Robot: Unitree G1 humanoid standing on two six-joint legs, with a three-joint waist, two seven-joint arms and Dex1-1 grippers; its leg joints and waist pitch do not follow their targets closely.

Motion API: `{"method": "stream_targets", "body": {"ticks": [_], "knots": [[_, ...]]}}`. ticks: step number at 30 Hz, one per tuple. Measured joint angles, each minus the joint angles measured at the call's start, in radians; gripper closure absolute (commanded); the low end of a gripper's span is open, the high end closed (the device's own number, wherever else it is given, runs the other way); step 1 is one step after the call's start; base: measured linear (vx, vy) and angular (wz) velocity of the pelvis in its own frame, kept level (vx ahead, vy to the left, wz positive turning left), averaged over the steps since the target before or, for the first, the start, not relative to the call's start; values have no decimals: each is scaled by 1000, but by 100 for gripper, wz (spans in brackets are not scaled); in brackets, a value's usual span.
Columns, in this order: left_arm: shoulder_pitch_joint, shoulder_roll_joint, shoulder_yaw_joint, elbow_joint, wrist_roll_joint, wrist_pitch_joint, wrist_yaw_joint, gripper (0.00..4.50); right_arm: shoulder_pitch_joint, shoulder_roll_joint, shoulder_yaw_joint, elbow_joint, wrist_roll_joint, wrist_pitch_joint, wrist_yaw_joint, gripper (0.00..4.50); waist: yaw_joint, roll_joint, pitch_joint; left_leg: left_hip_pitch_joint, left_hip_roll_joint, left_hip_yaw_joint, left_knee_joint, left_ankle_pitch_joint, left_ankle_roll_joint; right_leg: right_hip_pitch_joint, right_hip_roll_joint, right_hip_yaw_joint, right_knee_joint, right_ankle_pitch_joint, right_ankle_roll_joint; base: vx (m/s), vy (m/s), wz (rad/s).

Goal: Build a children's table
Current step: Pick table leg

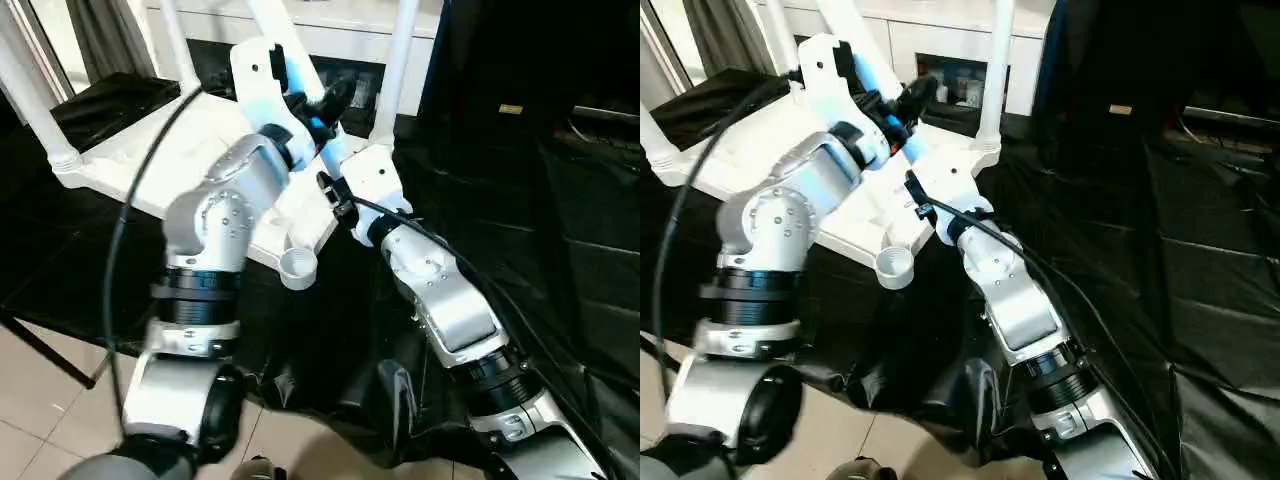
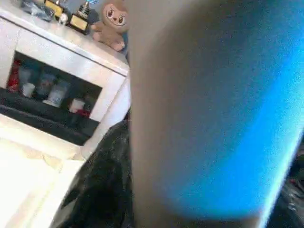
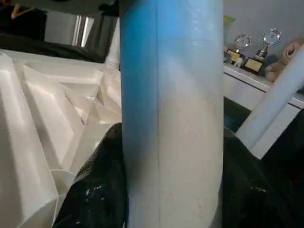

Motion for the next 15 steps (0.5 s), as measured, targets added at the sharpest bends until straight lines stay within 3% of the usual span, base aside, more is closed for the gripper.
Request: {"method": "stream_targets", "body": {"ticks": [4, 11, 12, 15], "knots": [[0, -8, 4, 0, -8, 0, 12, 257, 2, 4, 0, 3, -7, -3, -5, 265, -2, 0, 0, 0, 0, 0, 0, 0, 0, 0, 0, 0, 0, 0, 0, 0, 0, 0], [0, -1, -1, -2, -7, 0, 17, 275, 2, 17, -7, 20, -20, -23, -6, 265, -1, 0, 0, 0, 0, 0, 0, 0, 1, 0, 0, 0, 0, 0, 0, 0, 0, 0], [1, 6, -7, -2, -6, 0, 15, 275, 2, 19, -10, 24, -19, -28, -3, 209, -1, 0, 0, 0, 0, 0, 0, 0, 1, 0, 0, 0, 0, 0, 0, 0, 0, 0], [2, 49, -9, -2, 1, -5, -13, 275, 6, 24, -20, 19, 21, -64, 30, 195, -8, 0, 0, 0, 0, 0, 0, 0, 1, 0, 0, 0, 0, 0, 0, 0, 0, 0]]}}
